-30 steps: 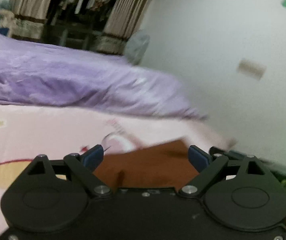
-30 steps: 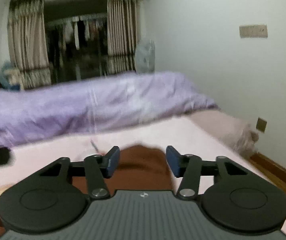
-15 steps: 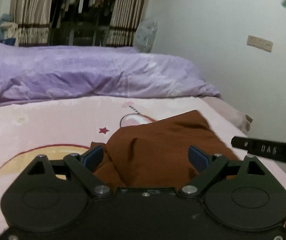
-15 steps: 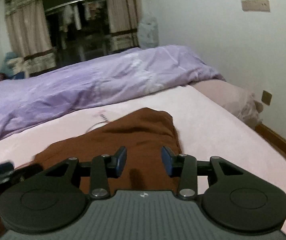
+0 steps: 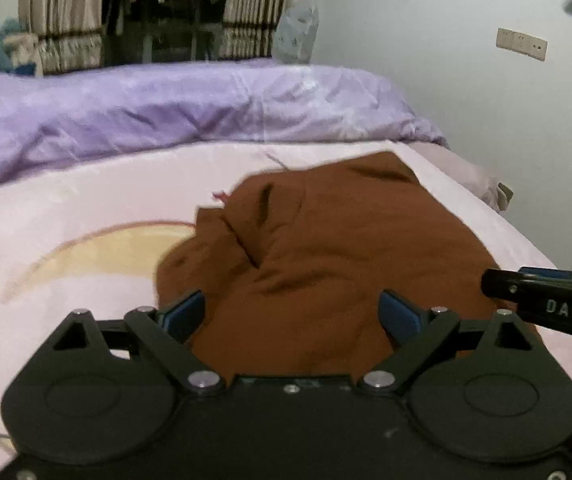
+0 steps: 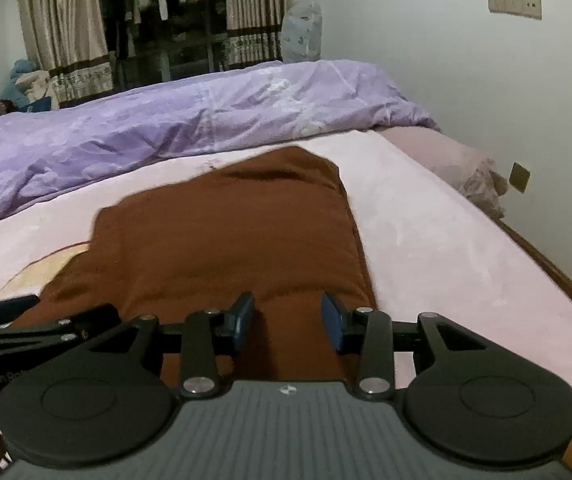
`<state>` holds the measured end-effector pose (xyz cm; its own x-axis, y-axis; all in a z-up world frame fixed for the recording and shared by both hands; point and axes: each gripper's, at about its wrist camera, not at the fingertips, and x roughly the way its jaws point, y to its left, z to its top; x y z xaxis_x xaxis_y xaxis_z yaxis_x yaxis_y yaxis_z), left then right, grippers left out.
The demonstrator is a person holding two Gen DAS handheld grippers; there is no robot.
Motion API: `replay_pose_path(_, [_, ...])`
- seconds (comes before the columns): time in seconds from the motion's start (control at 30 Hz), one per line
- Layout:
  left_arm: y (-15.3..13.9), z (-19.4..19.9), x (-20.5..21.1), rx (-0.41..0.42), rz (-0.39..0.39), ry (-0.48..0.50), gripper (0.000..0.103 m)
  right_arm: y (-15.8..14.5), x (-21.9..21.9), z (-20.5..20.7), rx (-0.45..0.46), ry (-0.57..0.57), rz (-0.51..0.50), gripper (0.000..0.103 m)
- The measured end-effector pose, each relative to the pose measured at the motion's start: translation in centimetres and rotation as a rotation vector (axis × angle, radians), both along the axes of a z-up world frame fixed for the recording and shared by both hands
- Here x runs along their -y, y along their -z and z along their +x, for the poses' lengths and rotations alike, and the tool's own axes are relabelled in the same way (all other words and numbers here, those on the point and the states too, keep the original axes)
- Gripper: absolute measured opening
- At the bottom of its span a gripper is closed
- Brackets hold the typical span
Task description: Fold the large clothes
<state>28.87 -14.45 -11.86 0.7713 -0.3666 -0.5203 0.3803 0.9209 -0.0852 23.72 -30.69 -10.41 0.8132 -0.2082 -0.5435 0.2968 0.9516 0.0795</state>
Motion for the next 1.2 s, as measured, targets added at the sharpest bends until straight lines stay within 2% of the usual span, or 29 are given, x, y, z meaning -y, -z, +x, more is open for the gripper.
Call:
replay_pose_path(0.1, [-0.4, -1.8, -0.5, 0.020, 0.000, 0.011, 0.096, -0.6, -0.5, -1.9, 0.010, -0.006, 0.010, 0.046])
replay_pose_path(0.17, [0.3, -2.3, -0.8, 0.016, -0.001, 0.017, 0.096, 0.0, -0.7, -2.5, -0.010, -0.011, 0.031, 0.037])
replay_pose_path(0.27, [3.7, -1.3, 0.0, -0.053, 0.131, -0.005, 0.103, 3.1, -0.5, -1.6, -0.092, -0.012, 0.065, 0.035])
replay_pose_path(0.3, [4.9, -0.8, 0.1, -0.065, 0.138, -0.007, 0.103, 4.3, -0.3, -1.2, -0.091, -0.005, 0.080, 0.035])
replay_pose_path(0.37, [5.8, -0.1, -0.4, -0.072, 0.060, -0.014, 0.103, 5.5, -0.3, -1.0, -0.043, 0.015, 0.071, 0.035])
replay_pose_path(0.47, [4.7, -0.3, -0.2, -0.056, 0.084, -0.017, 0.103, 4.5, -1.1, -1.2, -0.043, 0.025, 0.028, 0.036])
replay_pose_path(0.53, [3.4, -1.5, -0.5, -0.045, 0.104, -0.039, 0.103, 3.5, -1.6, -2.2, -0.042, 0.031, -0.003, 0.040])
replay_pose_path(0.6, [2.4, -3.5, -1.1, -0.041, 0.119, -0.069, 0.103, 2.9, -1.9, -4.2, -0.034, 0.049, 0.018, 0.053])
replay_pose_path(0.67, [2.0, -5.4, -1.6, -0.053, 0.158, -0.129, 0.103, 2.9, -2.2, -6.5, -0.016, 0.049, 0.058, 0.076])
replay_pose_path(0.73, [1.6, -7.7, -2.2, -0.037, 0.198, -0.171, 0.103, 3.0, -2.8, -8.5, -0.014, 0.027, 0.052, 0.078])
replay_pose_path(0.8, [1.2, -9.4, -2.8, -0.019, 0.188, -0.198, 0.103, 3.1, -3.4, -10.1, -0.016, 0.031, 0.016, 0.080])
replay_pose_path(0.83, [1.0, -10.4, -3.1, -0.009, 0.165, -0.202, 0.103, 3.2, -3.6, -10.6, -0.010, 0.036, 0.008, 0.085])
replay_pose_path(0.87, [0.7, -11.2, -3.3, -0.002, 0.149, -0.196, 0.103, 3.3, -3.6, -11.0, -0.003, 0.039, 0.007, 0.088])
replay_pose_path(0.93, [0.4, -12.5, -2.9, 0.023, 0.147, -0.163, 0.103, 3.5, -3.7, -11.4, -0.005, 0.035, 0.015, 0.089])
replay_pose_path(1.07, [-0.3, -14.1, -1.3, 0.083, 0.226, -0.128, 0.103, 3.1, -4.3, -10.8, -0.015, 0.036, -0.009, 0.089])
replay_pose_path(1.2, [0.2, -14.7, -0.8, 0.086, 0.247, -0.114, 0.103, 3.1, -4.9, -11.0, -0.014, 0.042, -0.016, 0.089])
